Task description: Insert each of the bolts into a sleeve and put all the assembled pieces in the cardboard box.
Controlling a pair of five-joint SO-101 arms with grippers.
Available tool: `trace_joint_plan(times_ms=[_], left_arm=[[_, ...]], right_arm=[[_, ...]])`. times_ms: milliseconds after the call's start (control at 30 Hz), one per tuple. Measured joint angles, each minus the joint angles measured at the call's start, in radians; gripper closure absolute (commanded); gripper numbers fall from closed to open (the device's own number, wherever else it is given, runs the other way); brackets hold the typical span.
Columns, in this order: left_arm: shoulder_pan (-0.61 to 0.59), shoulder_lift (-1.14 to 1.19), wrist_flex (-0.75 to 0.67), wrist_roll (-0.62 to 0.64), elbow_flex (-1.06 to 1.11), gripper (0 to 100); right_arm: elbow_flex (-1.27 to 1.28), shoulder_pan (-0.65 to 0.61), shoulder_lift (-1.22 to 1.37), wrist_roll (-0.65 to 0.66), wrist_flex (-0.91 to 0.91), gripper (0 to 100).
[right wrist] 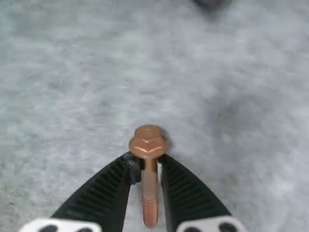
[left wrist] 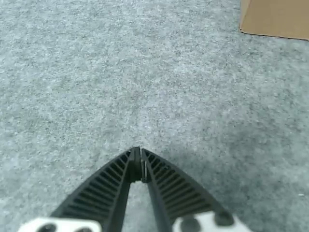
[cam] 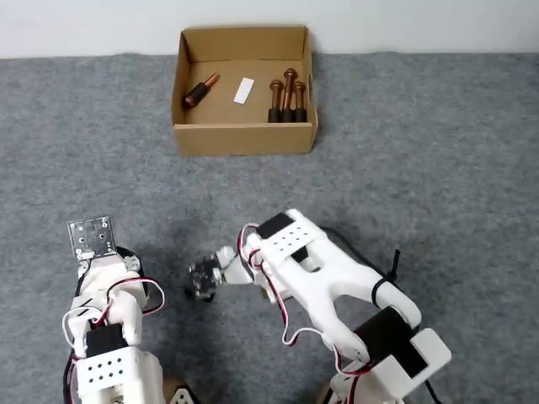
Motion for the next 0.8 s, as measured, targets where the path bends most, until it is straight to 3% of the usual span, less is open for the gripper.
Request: trace_joint_plan(times_ms=[133,333,533,800], left_arm=[[0.0,0.0,0.0,0.0,0.0,99],[-0.061,0.0,-0.02,0.0,0.0,99],[-0.071,0.0,-0.017,0.0,-0.003,99],[-0.209,0.0,0.218,0.0,-0.236,99]], right_arm=[[-0.066,0.012,0.0,-0.092,-0.017,96.9],[-0.087,0.026,0.0,-0.21,-0.014,81.0],[-0.097,0.028,0.0,-0.321,0.003,80.9],[-0.423,-0.052,0.054,-0.52,0.262,80.9]])
